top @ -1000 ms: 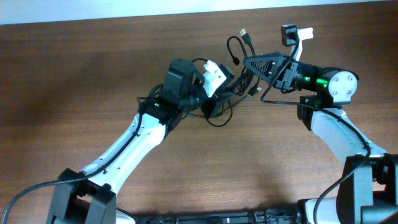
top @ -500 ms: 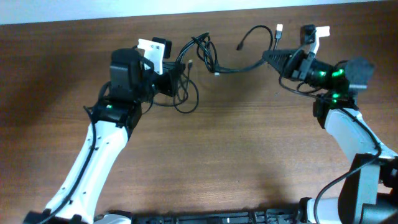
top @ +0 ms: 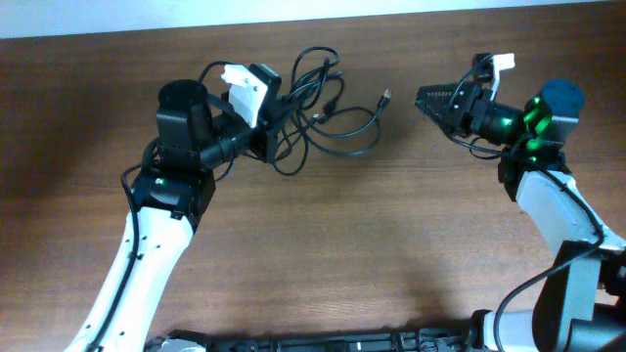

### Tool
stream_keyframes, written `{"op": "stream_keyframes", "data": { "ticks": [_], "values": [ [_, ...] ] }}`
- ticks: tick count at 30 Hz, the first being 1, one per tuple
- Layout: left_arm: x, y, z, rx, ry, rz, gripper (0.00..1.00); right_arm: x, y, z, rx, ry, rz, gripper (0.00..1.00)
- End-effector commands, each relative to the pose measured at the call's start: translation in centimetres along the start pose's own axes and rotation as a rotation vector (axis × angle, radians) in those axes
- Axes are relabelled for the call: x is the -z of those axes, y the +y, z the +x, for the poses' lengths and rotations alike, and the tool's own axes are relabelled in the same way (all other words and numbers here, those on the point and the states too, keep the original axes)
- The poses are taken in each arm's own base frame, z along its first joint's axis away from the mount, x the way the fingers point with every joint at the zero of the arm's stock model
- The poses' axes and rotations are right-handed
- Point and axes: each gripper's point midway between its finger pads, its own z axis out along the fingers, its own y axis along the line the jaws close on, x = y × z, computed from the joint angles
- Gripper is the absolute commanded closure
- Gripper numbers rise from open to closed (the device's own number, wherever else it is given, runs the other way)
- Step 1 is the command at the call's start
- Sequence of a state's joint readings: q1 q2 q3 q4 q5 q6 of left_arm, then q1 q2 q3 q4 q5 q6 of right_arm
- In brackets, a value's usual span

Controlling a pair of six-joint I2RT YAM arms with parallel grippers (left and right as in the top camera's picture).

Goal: Untangle cables

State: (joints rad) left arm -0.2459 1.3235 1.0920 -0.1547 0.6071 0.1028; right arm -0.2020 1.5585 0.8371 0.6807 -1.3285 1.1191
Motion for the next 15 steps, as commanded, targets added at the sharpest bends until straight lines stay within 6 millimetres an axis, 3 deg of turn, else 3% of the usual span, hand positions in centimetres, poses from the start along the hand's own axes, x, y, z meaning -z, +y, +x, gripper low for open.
{"op": "stream_keyframes", "data": {
  "ticks": [1,5,8,15],
  "values": [
    [0.4,-1.7,-1.6,-0.125,-0.041,0.043,1.00,-2.1,3.4,2.1,0.178,0.112,-0.099,0.29],
    [-0.1,-2.9,-1.6,-0.161,-0.039,0.070,1.00,-5.0,6.1,4.6,0.304,0.187,-0.189,0.31],
    [-0.3,-3.5,-1.6,-0.165,-0.038,0.085,1.00,-6.6,6.9,5.6,0.311,0.196,-0.211,0.33],
    [-1.5,-6.4,-1.3,-0.188,-0.025,0.132,1.00,-7.9,7.6,6.5,0.320,0.204,-0.232,0.37]
  ]
}}
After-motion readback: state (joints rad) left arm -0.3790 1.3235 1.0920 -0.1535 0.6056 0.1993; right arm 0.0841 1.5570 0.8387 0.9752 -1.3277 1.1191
